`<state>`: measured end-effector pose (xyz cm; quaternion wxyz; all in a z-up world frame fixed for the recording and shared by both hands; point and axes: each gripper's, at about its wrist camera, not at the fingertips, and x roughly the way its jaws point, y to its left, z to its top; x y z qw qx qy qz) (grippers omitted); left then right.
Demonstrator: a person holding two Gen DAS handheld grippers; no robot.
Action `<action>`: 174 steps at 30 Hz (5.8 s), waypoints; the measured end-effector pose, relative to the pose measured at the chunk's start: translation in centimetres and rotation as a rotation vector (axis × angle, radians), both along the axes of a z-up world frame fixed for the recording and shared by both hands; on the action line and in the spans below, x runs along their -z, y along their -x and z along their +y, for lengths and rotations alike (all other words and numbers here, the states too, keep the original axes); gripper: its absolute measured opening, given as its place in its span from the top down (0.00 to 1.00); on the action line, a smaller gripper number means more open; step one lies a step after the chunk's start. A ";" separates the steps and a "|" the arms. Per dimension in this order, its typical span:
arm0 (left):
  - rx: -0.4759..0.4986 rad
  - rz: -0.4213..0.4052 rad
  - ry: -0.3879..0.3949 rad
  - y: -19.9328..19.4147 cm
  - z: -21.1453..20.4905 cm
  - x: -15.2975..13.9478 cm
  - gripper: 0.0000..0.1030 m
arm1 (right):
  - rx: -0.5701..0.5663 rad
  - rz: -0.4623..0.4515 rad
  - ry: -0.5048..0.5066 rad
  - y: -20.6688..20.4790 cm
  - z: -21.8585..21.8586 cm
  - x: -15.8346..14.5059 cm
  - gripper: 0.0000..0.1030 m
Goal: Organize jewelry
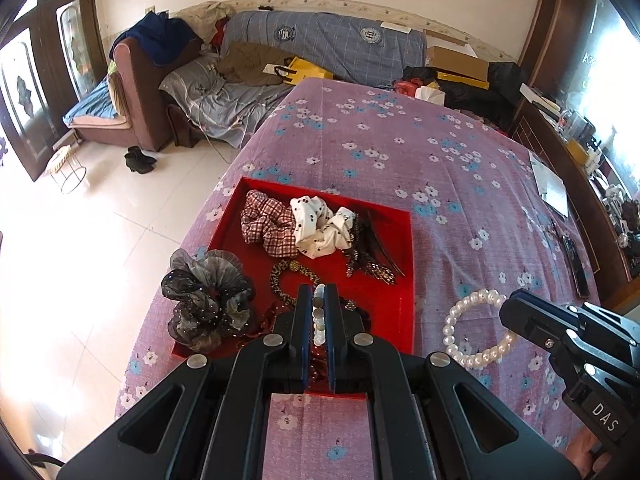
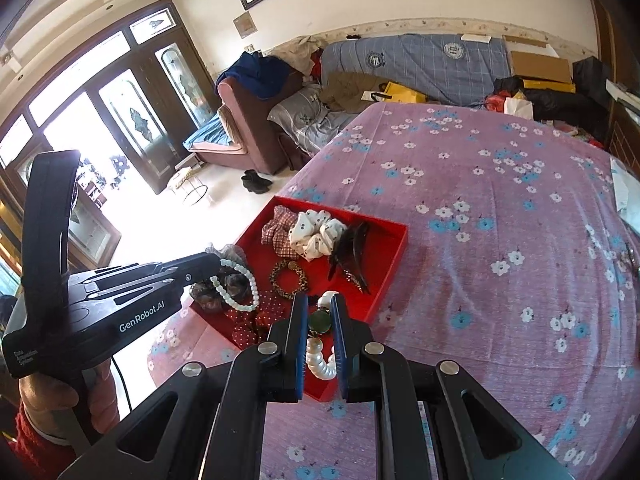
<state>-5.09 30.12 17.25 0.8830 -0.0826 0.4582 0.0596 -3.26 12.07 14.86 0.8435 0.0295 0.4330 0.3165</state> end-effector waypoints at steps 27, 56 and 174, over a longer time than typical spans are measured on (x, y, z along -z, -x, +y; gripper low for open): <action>-0.126 -0.009 0.193 1.4 11.8 0.5 0.95 | -0.039 0.021 0.011 -0.3 4.0 1.0 0.87; 0.096 -0.018 0.261 -6.2 5.3 0.7 0.95 | 0.016 0.046 -0.022 -5.0 3.8 0.9 0.87; -0.380 -0.484 -0.353 11.4 -3.1 -9.6 0.00 | 0.053 -0.084 0.099 5.6 -2.1 -0.6 0.34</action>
